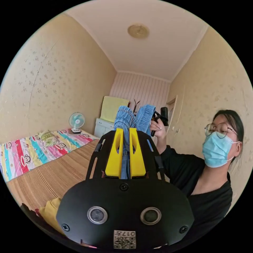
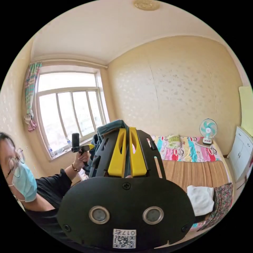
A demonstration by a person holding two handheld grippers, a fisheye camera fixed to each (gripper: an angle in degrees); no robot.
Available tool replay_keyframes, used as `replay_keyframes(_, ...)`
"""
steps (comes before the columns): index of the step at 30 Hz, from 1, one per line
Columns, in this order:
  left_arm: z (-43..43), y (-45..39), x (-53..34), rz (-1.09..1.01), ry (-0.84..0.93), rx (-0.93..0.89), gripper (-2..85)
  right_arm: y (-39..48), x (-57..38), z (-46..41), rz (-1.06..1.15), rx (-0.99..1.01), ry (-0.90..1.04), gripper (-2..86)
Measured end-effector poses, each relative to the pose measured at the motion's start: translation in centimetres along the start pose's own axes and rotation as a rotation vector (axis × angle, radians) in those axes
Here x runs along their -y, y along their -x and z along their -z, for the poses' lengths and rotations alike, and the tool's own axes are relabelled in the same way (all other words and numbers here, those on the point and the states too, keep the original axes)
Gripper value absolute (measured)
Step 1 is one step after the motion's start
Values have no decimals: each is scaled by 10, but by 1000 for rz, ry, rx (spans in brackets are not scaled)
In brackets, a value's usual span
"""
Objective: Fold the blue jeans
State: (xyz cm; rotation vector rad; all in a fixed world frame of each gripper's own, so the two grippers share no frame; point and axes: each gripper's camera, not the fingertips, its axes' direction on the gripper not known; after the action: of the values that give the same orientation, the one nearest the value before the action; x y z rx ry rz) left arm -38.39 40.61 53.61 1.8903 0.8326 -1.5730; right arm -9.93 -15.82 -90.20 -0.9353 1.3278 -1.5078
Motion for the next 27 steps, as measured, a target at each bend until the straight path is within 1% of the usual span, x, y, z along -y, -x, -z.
replay_keyframes(1,-27,41,27,26,52,42,44,-30,21,-50,-6,-86,72,32)
replay_keyframes(2,-40,66,46,45,69,77,45,-62,53,-103,-6,-162,126,36)
replay_keyframes(3,-61,118,94,88,77,159,50,-79,73,-131,-8,-203,151,38)
replay_keyframes(4,-80,174,147,103,85,228,64,-114,116,-184,-3,-273,197,49)
replay_keyframes(5,-88,202,173,103,105,262,74,-150,153,-226,-3,-366,232,64)
replay_keyframes(6,-95,255,211,154,144,357,99,-164,167,-241,-2,-426,237,77)
replay_keyframes(7,-93,303,227,266,167,465,129,-186,183,-261,-18,-566,243,102)
replay_keyframes(8,-90,321,228,318,170,505,132,-206,186,-271,-79,-679,229,107)
replay_keyframes(9,-82,348,219,385,152,539,137,-215,181,-273,-126,-715,199,110)
replay_keyframes(10,-77,365,203,386,124,507,135,-232,164,-281,-194,-715,155,104)
replay_keyframes(11,-76,371,191,374,117,480,135,-246,145,-293,-175,-628,190,100)
replay_keyframes(12,-79,384,160,354,143,435,133,-253,133,-301,-150,-578,222,98)
replay_keyframes(13,-86,396,120,355,220,412,133,-265,101,-317,-87,-503,301,97)
replay_keyframes(14,-90,401,97,361,272,406,133,-274,60,-333,-22,-479,380,98)
replay_keyframes(15,-97,408,50,371,377,394,133,-278,37,-341,9,-475,423,98)
replay_keyframes(16,-100,408,-2,374,462,373,133,-287,-15,-353,66,-460,516,99)
replay_keyframes(17,-99,405,-29,374,494,358,132,-293,-69,-361,106,-427,601,99)
replay_keyframes(18,-94,397,-81,386,544,330,130,-296,-96,-363,120,-404,641,99)
replay_keyframes(19,-86,384,-129,407,570,298,130,-300,-149,-363,124,-356,711,98)
replay_keyframes(20,-80,376,-153,424,579,279,130,-302,-202,-360,95,-296,769,98)
replay_keyframes(21,-69,360,-198,462,591,236,130,-303,-226,-358,71,-259,792,98)
replay_keyframes(22,-57,341,-241,504,585,208,130,-301,-271,-351,8,-178,816,99)
replay_keyframes(23,-50,331,-261,528,579,200,130,-297,-311,-345,-68,-92,834,99)
replay_keyframes(25,-29,292,-330,607,547,215,130,-286,-365,-335,-192,6,837,101)
replay_keyframes(27,-18,271,-373,695,504,249,130,-272,-408,-326,-293,68,835,104)
